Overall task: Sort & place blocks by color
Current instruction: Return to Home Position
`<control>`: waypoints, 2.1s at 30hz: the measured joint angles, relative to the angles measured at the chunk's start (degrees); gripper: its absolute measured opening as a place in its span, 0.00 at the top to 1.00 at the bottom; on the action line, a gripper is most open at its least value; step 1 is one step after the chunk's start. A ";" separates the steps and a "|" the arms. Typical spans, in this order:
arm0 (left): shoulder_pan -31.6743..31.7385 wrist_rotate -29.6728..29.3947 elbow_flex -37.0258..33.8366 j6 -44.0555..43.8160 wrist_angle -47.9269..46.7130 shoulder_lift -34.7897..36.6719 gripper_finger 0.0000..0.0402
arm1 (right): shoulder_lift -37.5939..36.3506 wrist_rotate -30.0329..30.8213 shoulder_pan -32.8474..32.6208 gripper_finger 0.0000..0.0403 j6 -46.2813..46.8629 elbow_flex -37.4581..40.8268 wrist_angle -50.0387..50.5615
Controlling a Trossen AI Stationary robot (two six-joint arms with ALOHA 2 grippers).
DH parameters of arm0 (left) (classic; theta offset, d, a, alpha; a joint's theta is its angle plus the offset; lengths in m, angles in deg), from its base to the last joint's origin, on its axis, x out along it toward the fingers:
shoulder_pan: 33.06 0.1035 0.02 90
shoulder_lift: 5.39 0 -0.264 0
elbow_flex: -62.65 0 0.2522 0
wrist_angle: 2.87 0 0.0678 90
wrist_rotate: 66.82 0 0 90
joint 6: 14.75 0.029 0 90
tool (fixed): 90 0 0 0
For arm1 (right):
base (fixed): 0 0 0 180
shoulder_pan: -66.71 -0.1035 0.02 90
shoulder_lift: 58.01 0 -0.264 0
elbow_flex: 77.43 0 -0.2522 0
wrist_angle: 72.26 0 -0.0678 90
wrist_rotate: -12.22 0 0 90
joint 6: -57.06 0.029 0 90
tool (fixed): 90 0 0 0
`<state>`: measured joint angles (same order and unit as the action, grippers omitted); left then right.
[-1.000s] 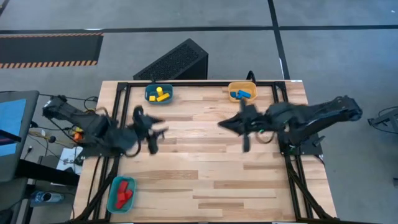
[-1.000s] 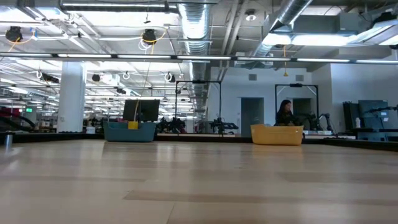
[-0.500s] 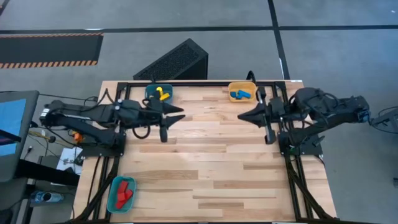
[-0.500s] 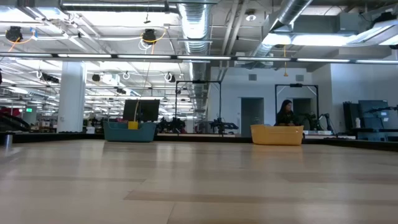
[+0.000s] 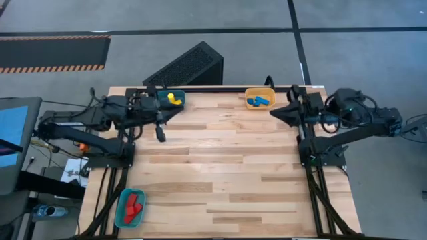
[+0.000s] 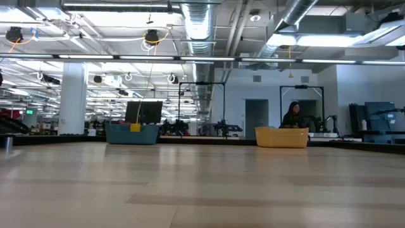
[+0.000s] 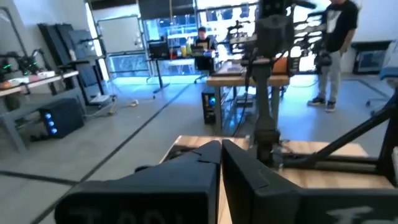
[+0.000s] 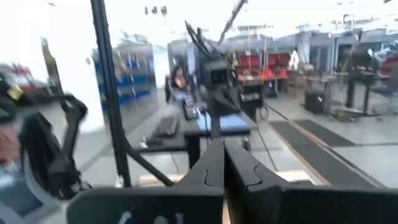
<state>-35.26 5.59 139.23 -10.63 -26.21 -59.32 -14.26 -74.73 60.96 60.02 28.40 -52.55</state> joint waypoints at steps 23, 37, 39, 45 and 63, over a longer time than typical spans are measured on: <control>1.01 2.30 -21.19 7.28 8.06 18.78 1.00 | -1.19 3.54 3.88 0.97 -14.92 17.77 -13.00; 1.09 -3.72 -45.46 -2.24 25.25 30.03 1.00 | -5.99 -5.72 9.17 0.97 -12.03 27.14 -14.29; 1.08 -2.76 -46.91 -2.99 27.37 30.59 1.00 | -6.14 -5.86 9.17 0.97 -10.30 31.64 -21.33; 1.08 -3.27 -47.31 -0.23 27.57 33.62 1.00 | -10.22 -7.01 9.19 0.97 -1.89 40.19 -30.39; 1.08 -3.80 -47.29 3.06 7.51 51.88 1.00 | -35.52 -4.71 5.86 0.97 -2.93 49.67 -12.49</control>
<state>-34.19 1.80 91.94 -7.57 -18.70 -7.44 -49.78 -79.44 66.82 57.09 78.08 -65.05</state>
